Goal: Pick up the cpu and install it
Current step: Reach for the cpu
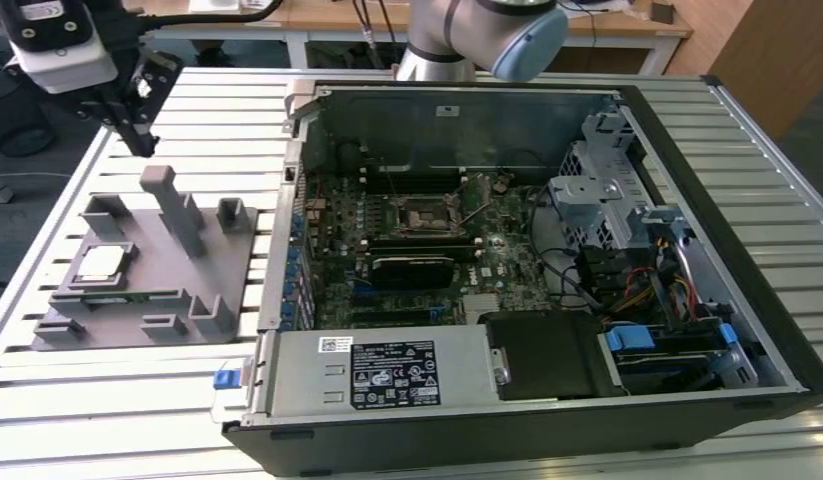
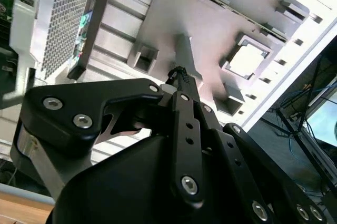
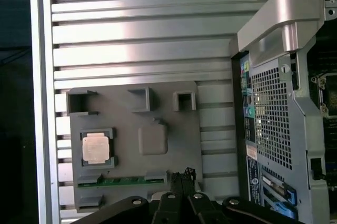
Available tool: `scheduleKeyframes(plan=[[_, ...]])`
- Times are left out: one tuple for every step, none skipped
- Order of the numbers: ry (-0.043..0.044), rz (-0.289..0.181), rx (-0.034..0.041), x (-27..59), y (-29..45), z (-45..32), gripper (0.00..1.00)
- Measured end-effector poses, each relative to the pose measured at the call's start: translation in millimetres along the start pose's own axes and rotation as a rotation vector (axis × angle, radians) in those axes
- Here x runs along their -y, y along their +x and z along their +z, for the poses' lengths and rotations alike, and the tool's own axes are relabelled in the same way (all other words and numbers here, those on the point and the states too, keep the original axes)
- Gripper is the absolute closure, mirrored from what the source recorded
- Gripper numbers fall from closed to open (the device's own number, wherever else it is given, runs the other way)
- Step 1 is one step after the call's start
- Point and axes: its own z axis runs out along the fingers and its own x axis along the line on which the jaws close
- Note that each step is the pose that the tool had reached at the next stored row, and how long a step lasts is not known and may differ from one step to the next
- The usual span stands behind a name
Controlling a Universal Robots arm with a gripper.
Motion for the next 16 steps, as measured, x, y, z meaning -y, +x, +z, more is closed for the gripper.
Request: scheduleKeyframes(plan=[[-0.0001, 0.000, 0.0001, 1.0, 3.9, 0.8, 0.89], [0.0000, 0.000, 0.0000, 2.1, 7.7, 1.3, 0.89], [0.0000, 0.000, 0.0000, 3.1, 11.5, 1.9, 0.89], [0.0000, 0.000, 0.0000, 4.1, 15.3, 2.5, 0.89], [-0.0001, 0.000, 0.0001, 5.1, 19.2, 3.2, 0.89], [-0.0001, 0.000, 0.0000, 6.2, 23.2, 3.7, 0.89], [0.0000, 0.000, 0.0000, 7.5, 27.2, 4.3, 0.89], [-0.0001, 0.000, 0.0001, 8.8, 30.3, 5.0, 0.89], [0.0000, 0.000, 0.0000, 10.1, 33.2, 5.6, 0.89], [-0.0001, 0.000, 0.0000, 11.1, 36.5, 6.2, 0.89], [0.0000, 0.000, -0.0001, 11.9, 40.3, 6.8, 0.89], [0.0001, -0.001, 0.0001, 12.6, 45.0, 7.7, 0.89], [0.0002, -0.001, 0.0000, 13.0, 49.2, 8.7, 0.89], [0.0005, 0.000, 0.0000, 13.4, 54.1, 10.0, 0.89], [0.0006, 0.000, 0.0000, 13.8, 58.5, 11.2, 0.89], [0.0008, 0.000, 0.0001, 14.2, 63.0, 12.5, 0.89]])
